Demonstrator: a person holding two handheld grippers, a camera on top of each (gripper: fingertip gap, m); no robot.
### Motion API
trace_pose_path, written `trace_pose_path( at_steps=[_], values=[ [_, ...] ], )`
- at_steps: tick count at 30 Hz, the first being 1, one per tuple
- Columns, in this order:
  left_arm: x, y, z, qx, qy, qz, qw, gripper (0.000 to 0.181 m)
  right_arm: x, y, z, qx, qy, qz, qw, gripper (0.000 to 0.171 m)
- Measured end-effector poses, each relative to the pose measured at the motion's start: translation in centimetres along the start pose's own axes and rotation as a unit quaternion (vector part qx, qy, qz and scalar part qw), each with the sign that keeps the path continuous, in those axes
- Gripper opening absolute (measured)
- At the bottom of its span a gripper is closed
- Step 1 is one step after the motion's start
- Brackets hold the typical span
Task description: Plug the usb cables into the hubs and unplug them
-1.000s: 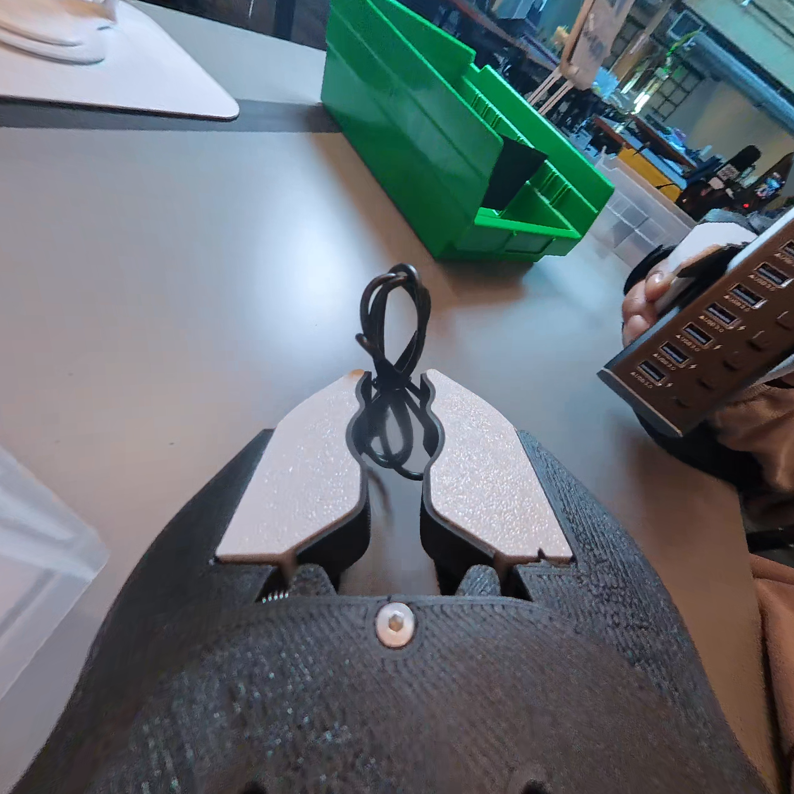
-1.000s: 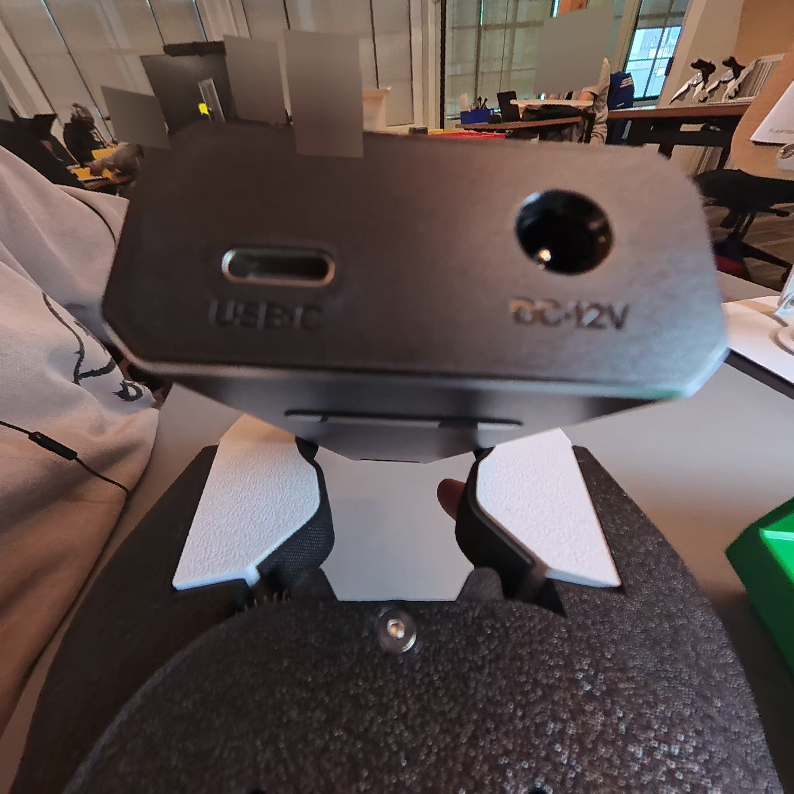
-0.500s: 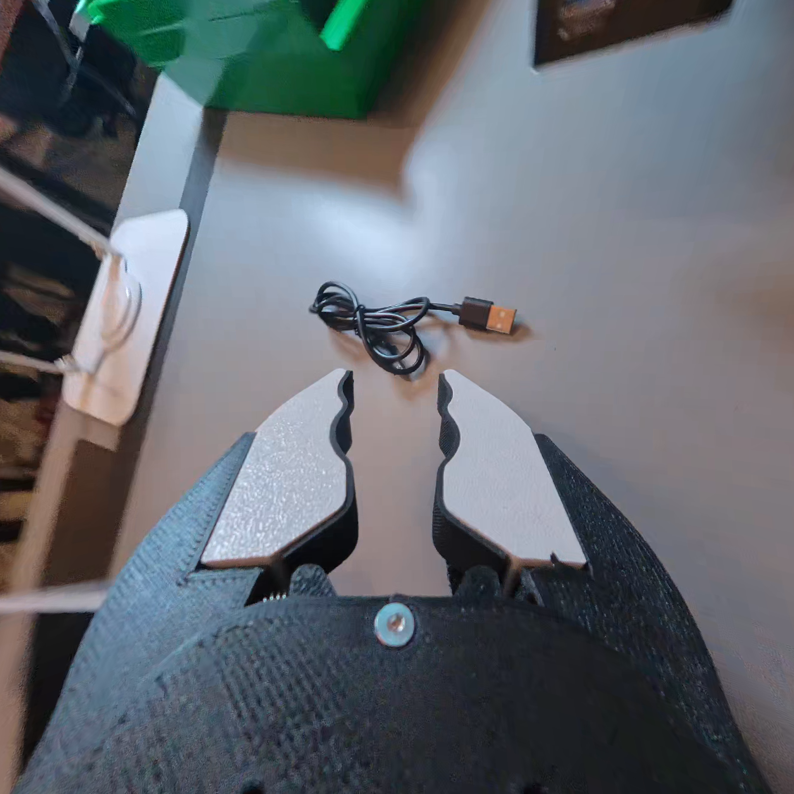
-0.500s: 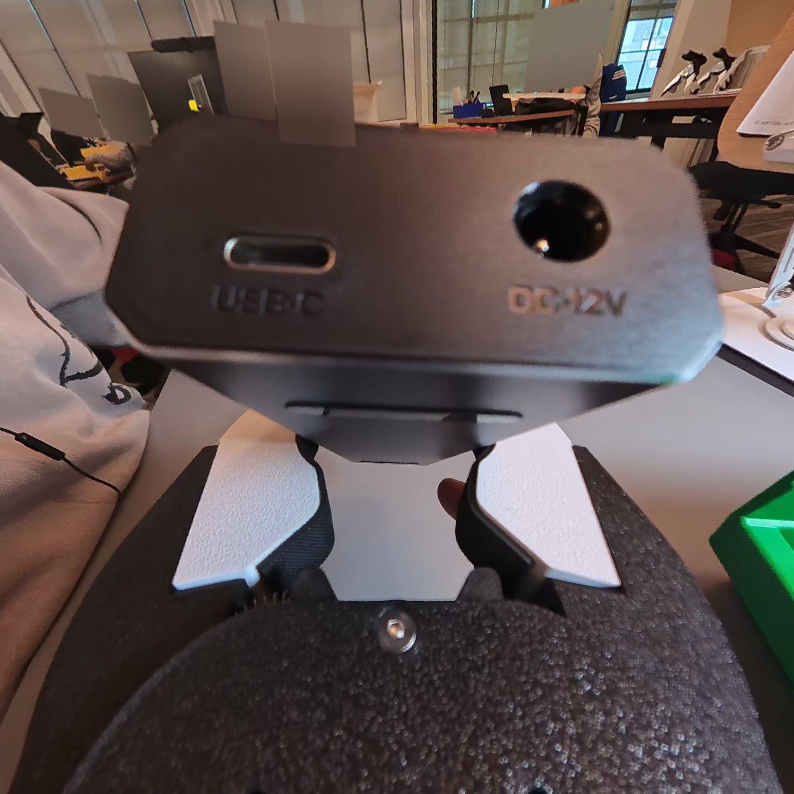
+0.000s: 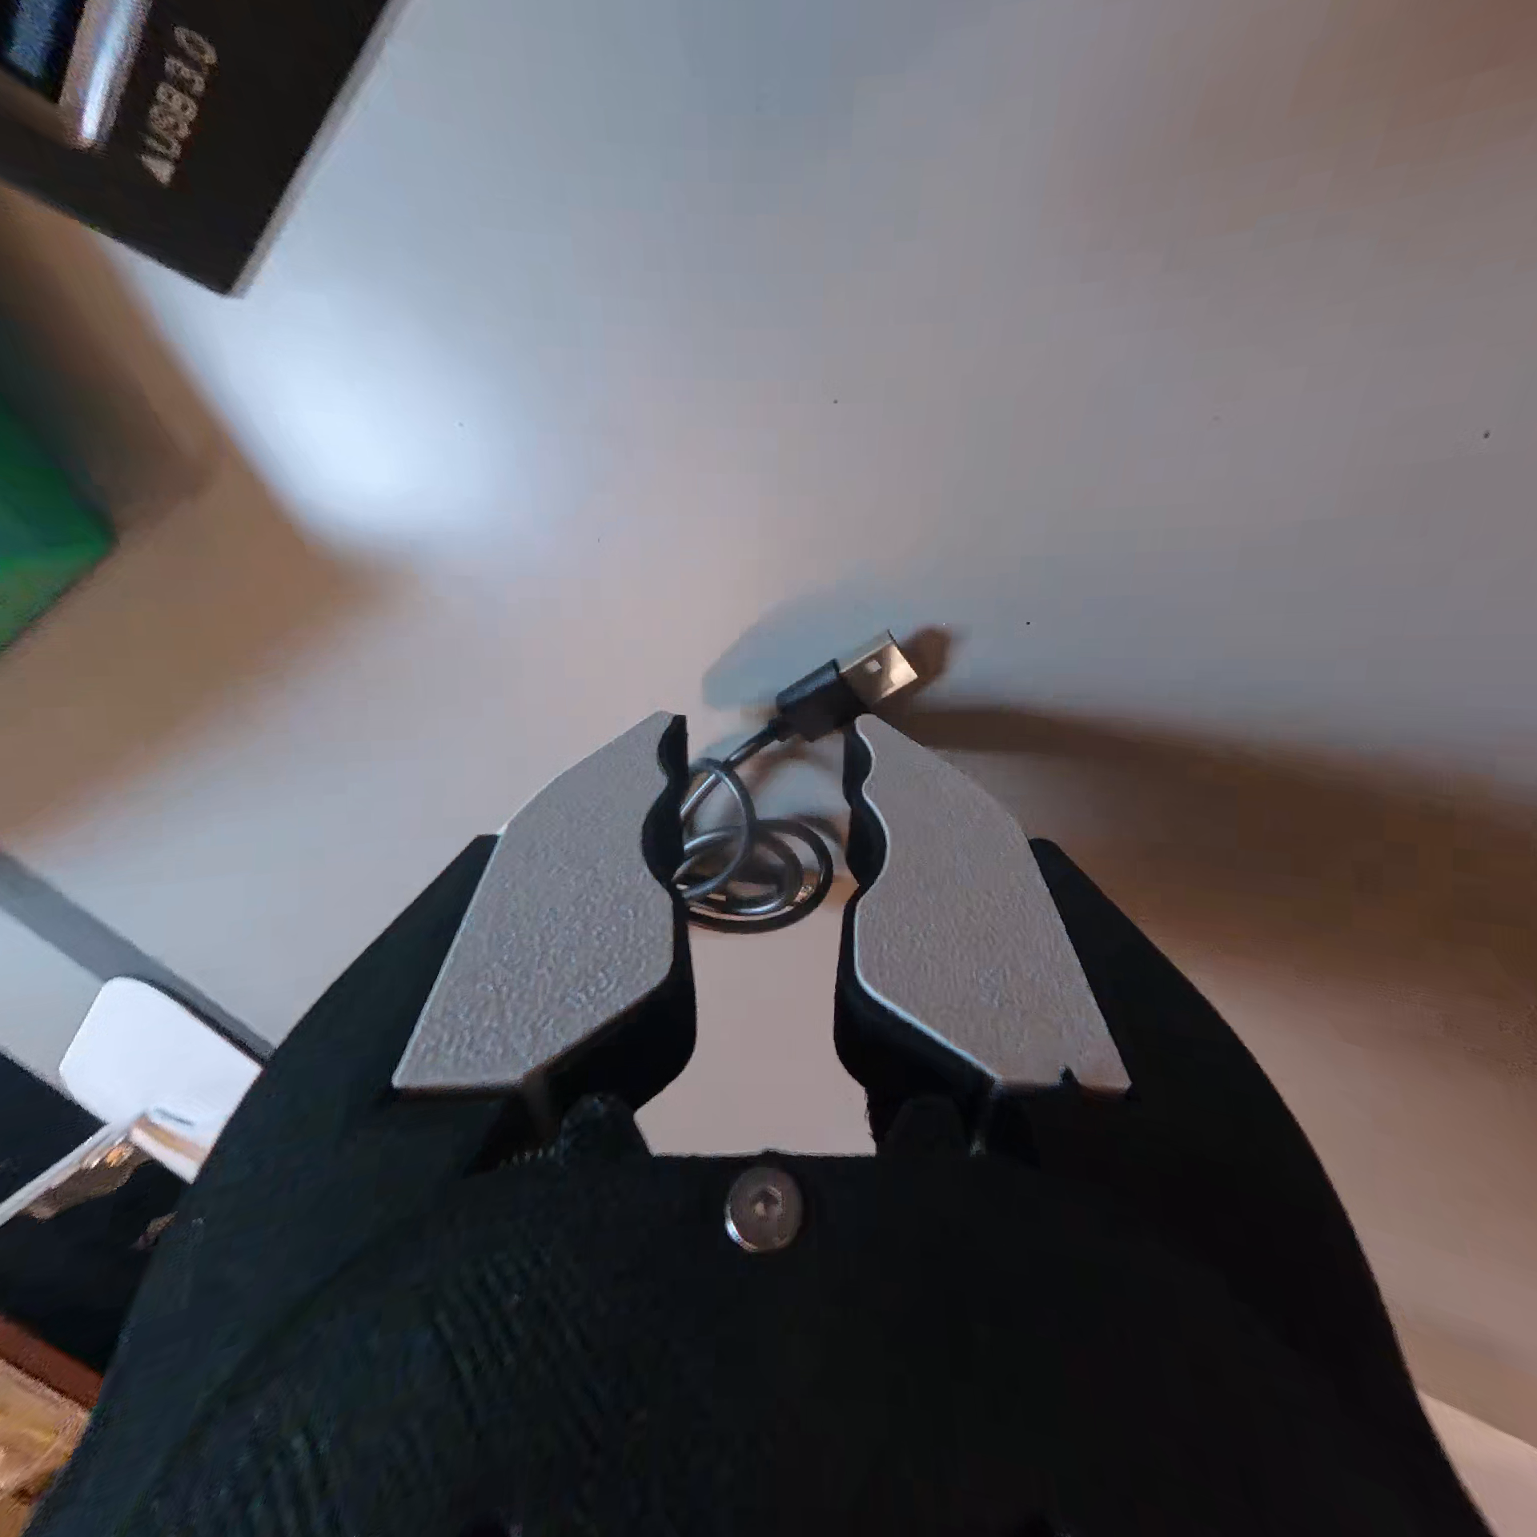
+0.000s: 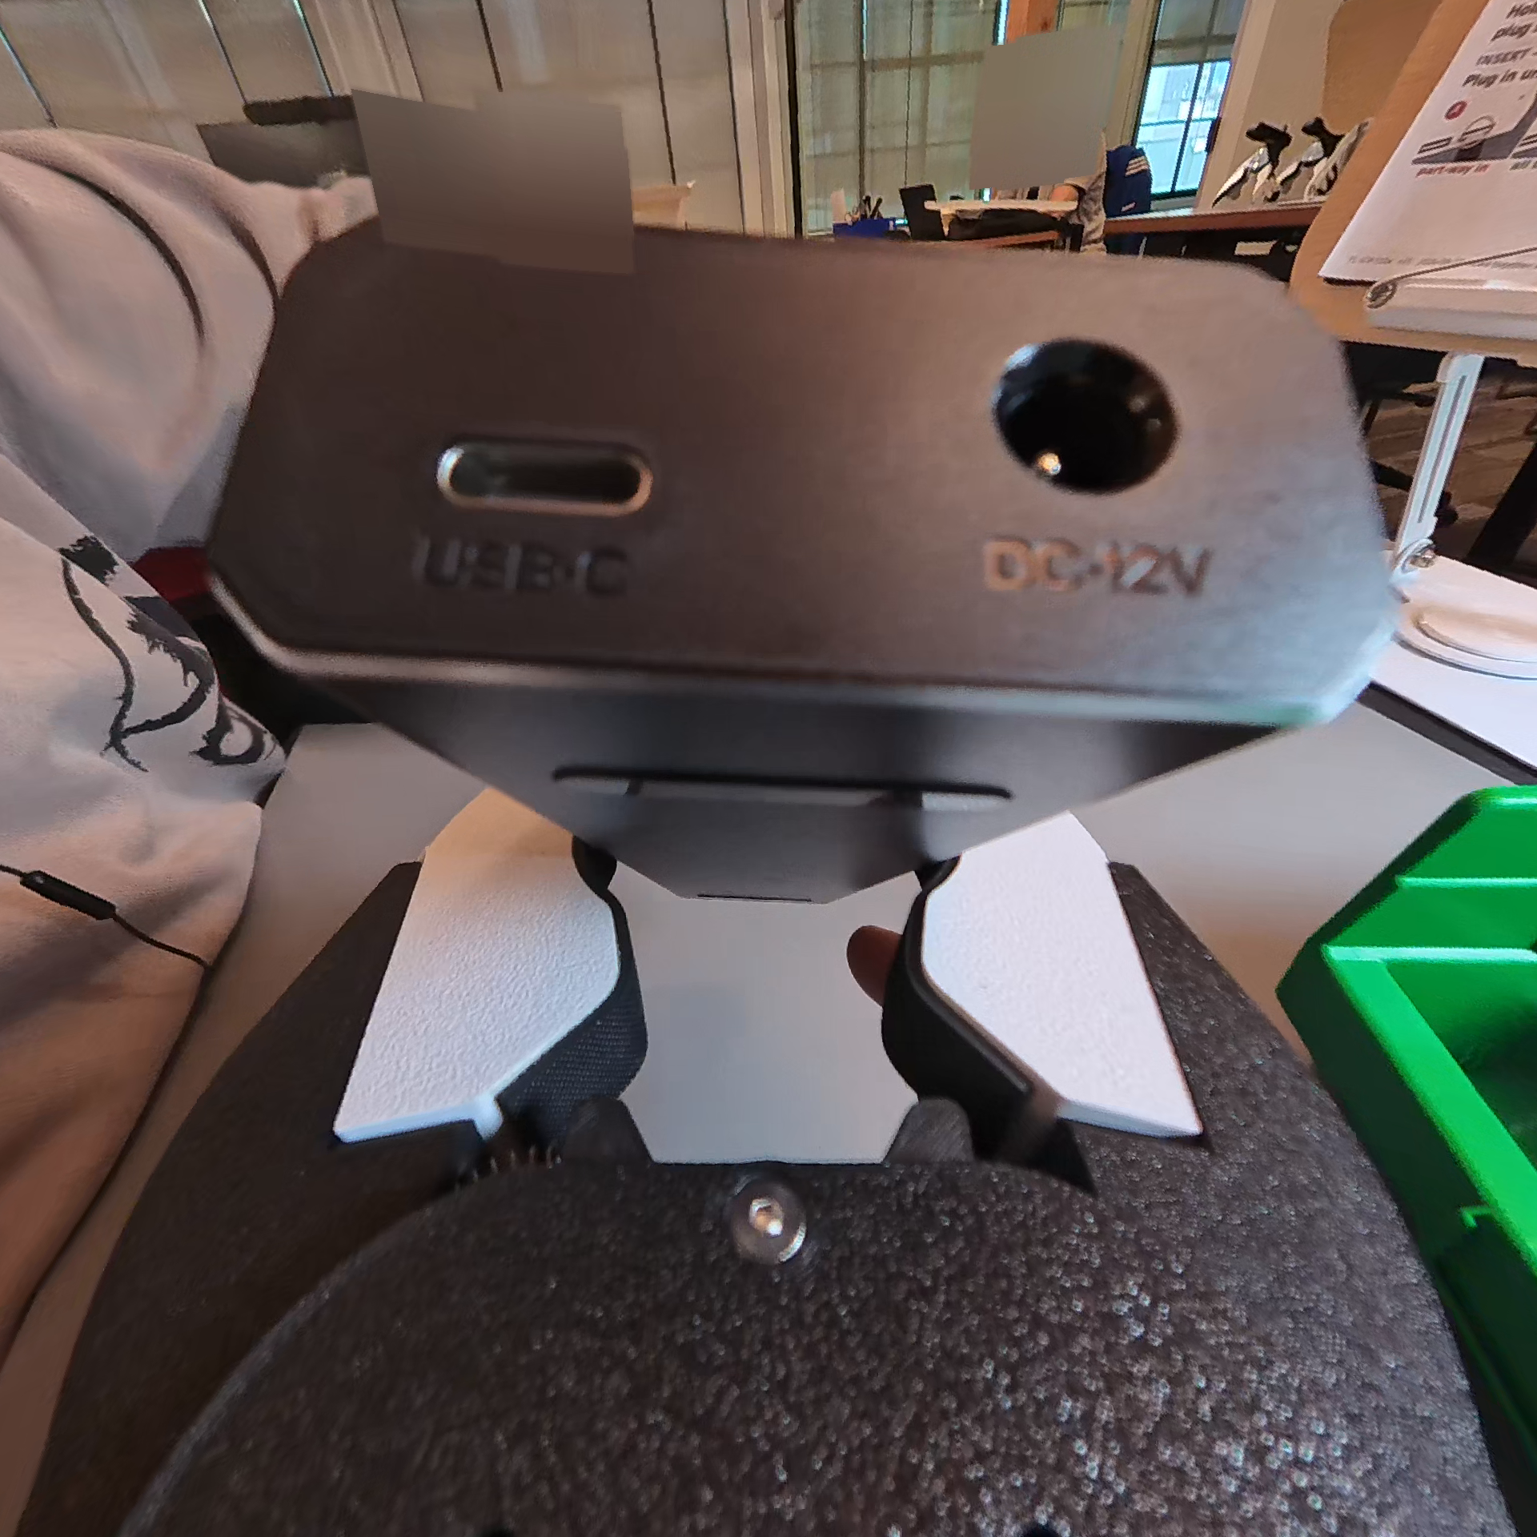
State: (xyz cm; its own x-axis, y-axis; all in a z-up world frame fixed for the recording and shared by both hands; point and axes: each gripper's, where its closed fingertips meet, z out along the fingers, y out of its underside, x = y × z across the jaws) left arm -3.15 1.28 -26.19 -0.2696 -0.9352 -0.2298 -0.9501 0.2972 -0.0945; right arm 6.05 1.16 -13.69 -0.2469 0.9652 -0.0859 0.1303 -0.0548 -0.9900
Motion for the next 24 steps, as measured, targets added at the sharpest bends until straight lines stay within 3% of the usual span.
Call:
trace_pose_path(
  at_steps=[2, 7, 11, 16, 20, 24],
  values=[
    [0.2, -0.3, 0.2, 0.013, 0.025, -0.012, 1.000, 0.018, 0.2, 0.0, -0.2, -0.001, 0.001, 0.000, 1.000, 0.070],
    [-0.6, -1.1, -0.3, 0.106, 0.008, -0.166, 0.980, 0.013, 0.1, 0.0, -0.4, -0.003, -0.001, -0.007, 1.000, 0.070],
    [-0.8, -2.8, -3.5, 0.252, -0.026, -0.287, 0.924, 0.013, -0.1, 0.1, -0.3, -0.006, -0.007, -0.011, 1.000, 0.070],
    [0.0, -4.5, -8.2, 0.382, -0.083, -0.367, 0.844, 0.012, -0.8, 0.6, 0.3, -0.015, -0.020, -0.012, 1.000, 0.070],
    [0.6, -5.4, -9.5, 0.420, -0.132, -0.404, 0.802, 0.012, -2.3, 1.0, 1.1, -0.018, -0.048, -0.018, 0.999, 0.070],
    [0.9, -5.3, -9.4, 0.417, -0.181, -0.420, 0.786, 0.012, -3.7, 1.1, 1.8, -0.016, -0.075, -0.012, 0.997, 0.070]
  ],
)
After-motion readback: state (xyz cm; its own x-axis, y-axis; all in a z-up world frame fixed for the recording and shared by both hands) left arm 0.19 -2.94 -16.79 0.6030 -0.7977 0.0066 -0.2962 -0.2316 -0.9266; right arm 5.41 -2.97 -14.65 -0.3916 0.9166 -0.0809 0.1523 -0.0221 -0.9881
